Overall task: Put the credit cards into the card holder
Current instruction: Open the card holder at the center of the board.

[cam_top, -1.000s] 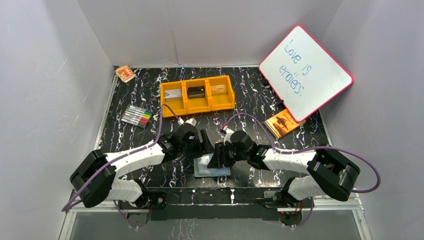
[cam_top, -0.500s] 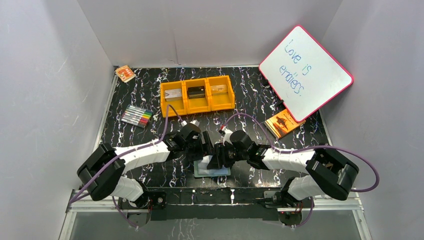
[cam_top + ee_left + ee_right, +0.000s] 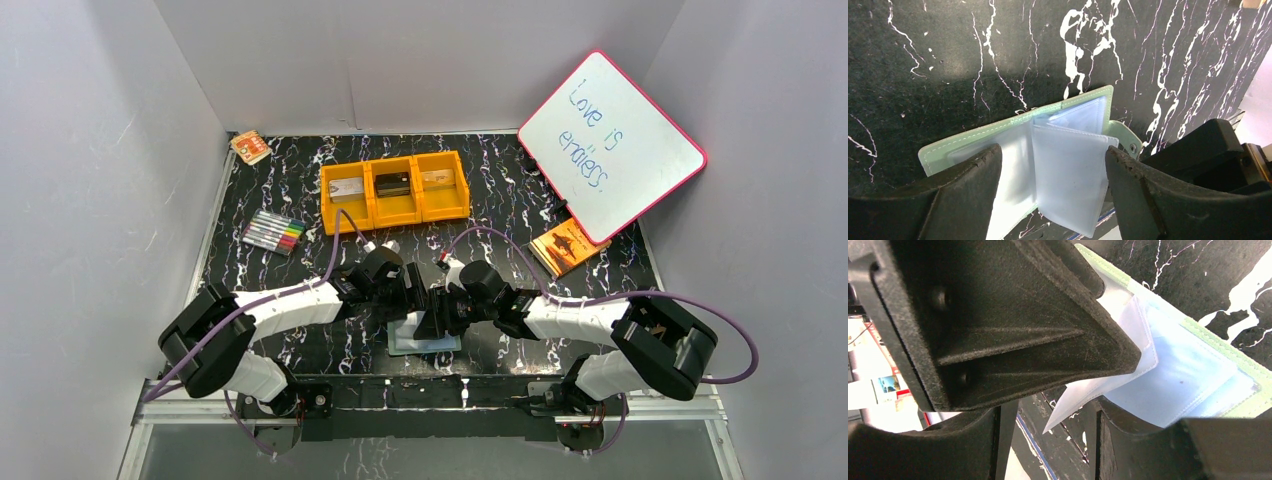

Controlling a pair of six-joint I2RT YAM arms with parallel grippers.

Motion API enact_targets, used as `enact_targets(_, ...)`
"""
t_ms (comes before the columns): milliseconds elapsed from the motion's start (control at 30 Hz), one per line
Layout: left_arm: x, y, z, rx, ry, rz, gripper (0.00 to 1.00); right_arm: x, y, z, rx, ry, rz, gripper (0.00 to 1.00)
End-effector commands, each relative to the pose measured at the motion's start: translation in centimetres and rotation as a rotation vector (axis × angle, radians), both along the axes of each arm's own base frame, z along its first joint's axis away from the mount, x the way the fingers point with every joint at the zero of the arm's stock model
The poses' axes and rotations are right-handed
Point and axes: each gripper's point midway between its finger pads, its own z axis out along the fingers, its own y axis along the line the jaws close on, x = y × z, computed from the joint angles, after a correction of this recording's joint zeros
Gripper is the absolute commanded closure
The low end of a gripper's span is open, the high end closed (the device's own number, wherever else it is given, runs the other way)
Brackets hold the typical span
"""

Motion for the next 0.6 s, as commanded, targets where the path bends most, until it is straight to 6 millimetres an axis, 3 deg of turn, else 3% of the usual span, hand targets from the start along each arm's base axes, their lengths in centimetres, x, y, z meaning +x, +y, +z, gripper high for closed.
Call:
enact_targets(0,0.4,-0.3,1.3,-0.033,-0.028,-0.005,0.27,0.9,1.6,2.4,0.080,-0.060,0.017,0.42)
enact_targets(400,0.7,-0.9,2.4,-0.078,-0.057,-0.016,0.25,1.0,1.6,2.6,0.080,-0.059,0.019,0.42)
enact_targets(567,0.5,-0.8,1.9,-0.069,-0.043,-0.016,0.26,1.0,1.7,2.7,0.083,-0.061,0.018,0.41)
